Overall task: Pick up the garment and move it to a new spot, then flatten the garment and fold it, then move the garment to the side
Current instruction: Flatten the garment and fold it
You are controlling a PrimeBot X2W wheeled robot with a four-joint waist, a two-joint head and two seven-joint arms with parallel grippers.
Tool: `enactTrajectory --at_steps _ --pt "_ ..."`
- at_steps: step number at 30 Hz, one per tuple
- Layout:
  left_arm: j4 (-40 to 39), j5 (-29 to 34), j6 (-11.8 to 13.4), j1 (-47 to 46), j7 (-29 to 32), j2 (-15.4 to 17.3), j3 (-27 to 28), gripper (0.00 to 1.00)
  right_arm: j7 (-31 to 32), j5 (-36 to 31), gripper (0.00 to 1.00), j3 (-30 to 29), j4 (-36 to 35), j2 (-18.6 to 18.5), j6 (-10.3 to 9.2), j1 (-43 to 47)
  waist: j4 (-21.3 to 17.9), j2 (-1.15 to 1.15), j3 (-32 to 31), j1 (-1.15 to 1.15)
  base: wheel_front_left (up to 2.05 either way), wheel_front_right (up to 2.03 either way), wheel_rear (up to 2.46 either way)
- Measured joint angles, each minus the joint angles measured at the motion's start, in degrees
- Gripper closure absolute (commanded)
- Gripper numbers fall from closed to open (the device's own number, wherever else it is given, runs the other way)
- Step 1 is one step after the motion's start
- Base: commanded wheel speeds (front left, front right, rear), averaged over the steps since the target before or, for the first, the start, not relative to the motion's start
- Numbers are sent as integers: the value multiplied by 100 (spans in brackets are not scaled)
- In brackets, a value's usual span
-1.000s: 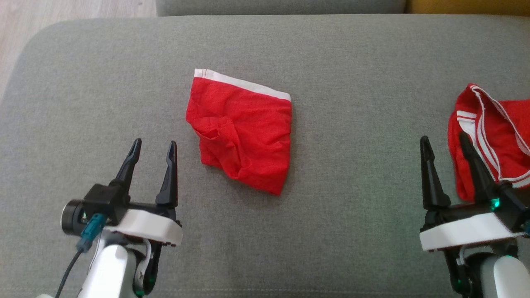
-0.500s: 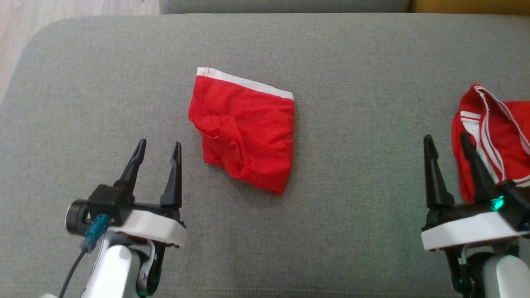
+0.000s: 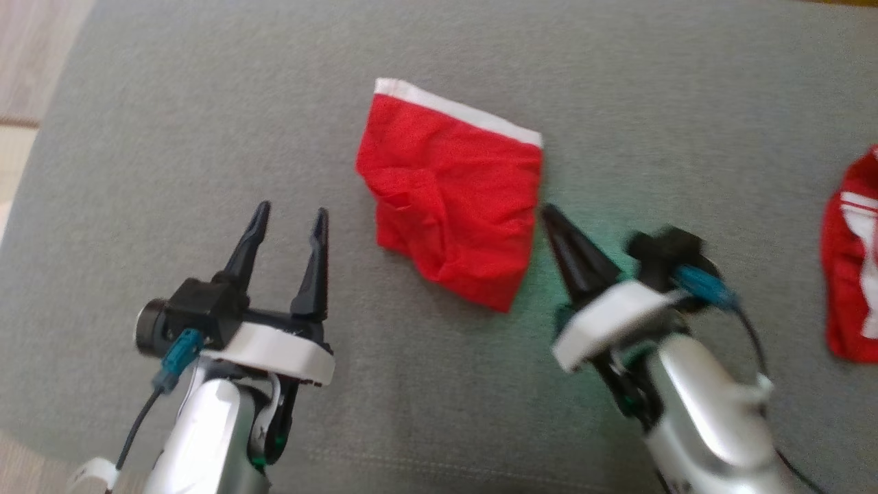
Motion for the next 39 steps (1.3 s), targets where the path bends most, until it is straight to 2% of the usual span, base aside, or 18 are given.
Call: enactTrajectory --at_steps 2,3,7,12,17,26,32,37,38,39 --pt "34 -36 -59 -99 -1 -48 -30 0 -66 264 100 582 714 -23 0 -642 173 0 114 0 0 0 0" --pt "34 -36 -59 -99 -1 -48 -30 0 -66 264 100 582 714 -23 0 -642 173 0 114 0 0 0 0" --pt "67 -36 -91 -179 -1 -87 -52 0 -202 786 100 1221 1485 -71 0 -1287 402 0 239 0 0 0 0" --pt "65 -36 -97 -232 -2 -155 -55 0 -290 1273 100 2005 2109 -97 0 -1852 558 0 354 0 0 0 0" --pt "62 -36 -147 -239 -2 -192 -47 0 -523 1594 100 2808 2242 -129 0 -2206 579 0 403 0 0 0 0" --pt "60 -24 -198 -246 -3 -211 -21 0 -486 1896 100 4163 2655 -132 0 -2455 519 0 391 0 0 0 0" --pt "65 34 -191 -244 -4 -221 27 0 -1088 2314 100 4183 2630 -131 0 -2474 429 0 332 0 0 0 0" --pt "66 122 -185 -195 -4 -193 178 0 -1402 2293 100 3407 2385 -142 0 -2459 236 0 184 0 0 0 0" --pt "65 122 -181 -176 -4 -177 205 0 -1423 2253 85 3163 2271 -167 0 -2420 188 0 145 0 0 0 0" --pt "62 122 -180 -143 -5 -158 224 0 -1450 2129 6 2934 2161 -215 0 -2377 138 0 106 0 0 0 0"
